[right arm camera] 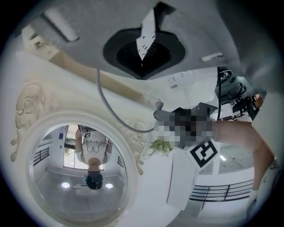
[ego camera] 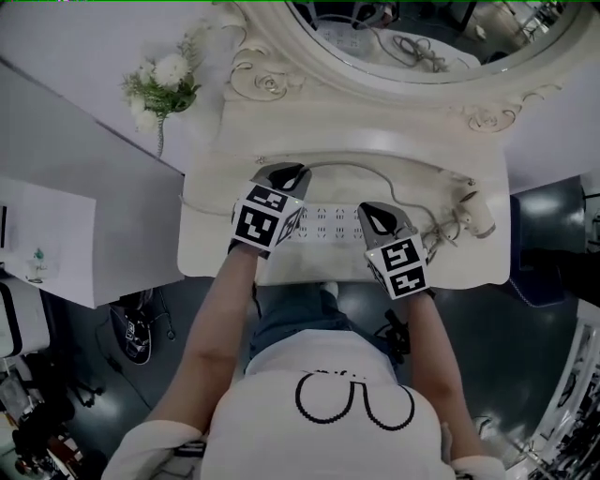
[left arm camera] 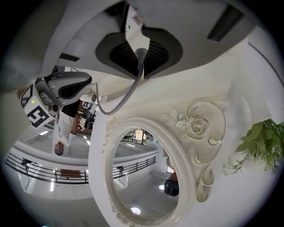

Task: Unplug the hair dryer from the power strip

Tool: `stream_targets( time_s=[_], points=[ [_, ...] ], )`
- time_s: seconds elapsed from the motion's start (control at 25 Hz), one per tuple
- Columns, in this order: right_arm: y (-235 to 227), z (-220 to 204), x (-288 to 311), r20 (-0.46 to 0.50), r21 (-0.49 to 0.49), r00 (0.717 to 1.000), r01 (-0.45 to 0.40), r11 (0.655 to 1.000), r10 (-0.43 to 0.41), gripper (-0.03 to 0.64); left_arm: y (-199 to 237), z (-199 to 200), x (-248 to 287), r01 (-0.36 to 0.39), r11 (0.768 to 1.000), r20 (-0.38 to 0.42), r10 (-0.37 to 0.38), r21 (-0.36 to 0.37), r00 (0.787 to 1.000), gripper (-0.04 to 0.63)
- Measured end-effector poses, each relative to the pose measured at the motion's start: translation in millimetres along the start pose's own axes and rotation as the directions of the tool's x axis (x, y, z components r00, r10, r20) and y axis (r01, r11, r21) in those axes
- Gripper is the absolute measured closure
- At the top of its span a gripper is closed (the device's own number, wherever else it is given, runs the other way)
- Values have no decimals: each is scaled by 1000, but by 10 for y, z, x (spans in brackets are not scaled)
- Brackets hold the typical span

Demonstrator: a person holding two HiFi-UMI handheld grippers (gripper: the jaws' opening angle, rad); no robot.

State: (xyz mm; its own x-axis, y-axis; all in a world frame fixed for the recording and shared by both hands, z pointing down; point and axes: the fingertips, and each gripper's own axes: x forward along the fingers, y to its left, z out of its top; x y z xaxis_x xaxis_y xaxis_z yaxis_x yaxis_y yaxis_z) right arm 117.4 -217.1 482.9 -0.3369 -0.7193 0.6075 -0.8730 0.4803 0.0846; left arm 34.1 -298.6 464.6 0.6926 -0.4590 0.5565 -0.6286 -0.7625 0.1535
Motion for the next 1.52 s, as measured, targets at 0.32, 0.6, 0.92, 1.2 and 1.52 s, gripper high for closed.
stream_targets(
  time_s=[0.32,0.6,0.92,1.2,1.52],
  points=[
    [-72,-41,-36,-25,97,1000,7,995,-5,617,321,-305,278,44,993,-141,-60,-111,988,557],
    [-81,-30,15,-7,172,1000,1,985,0,617,387,-620,399,44,986,-209,-78,-161,975,554],
    [-116,-54,-82,26,225,1000,1,974,-7,617,359,-685,377,3,988,-180,-31,-152,983,351],
    [-211,2,-311,114,285,992,14,958,-48,615,216,-643,69,-28,997,-127,20,-66,992,285],
    [-221,39,-628,215,281,973,23,959,-86,616,143,-371,-561,-149,976,98,165,-156,981,285]
  ],
)
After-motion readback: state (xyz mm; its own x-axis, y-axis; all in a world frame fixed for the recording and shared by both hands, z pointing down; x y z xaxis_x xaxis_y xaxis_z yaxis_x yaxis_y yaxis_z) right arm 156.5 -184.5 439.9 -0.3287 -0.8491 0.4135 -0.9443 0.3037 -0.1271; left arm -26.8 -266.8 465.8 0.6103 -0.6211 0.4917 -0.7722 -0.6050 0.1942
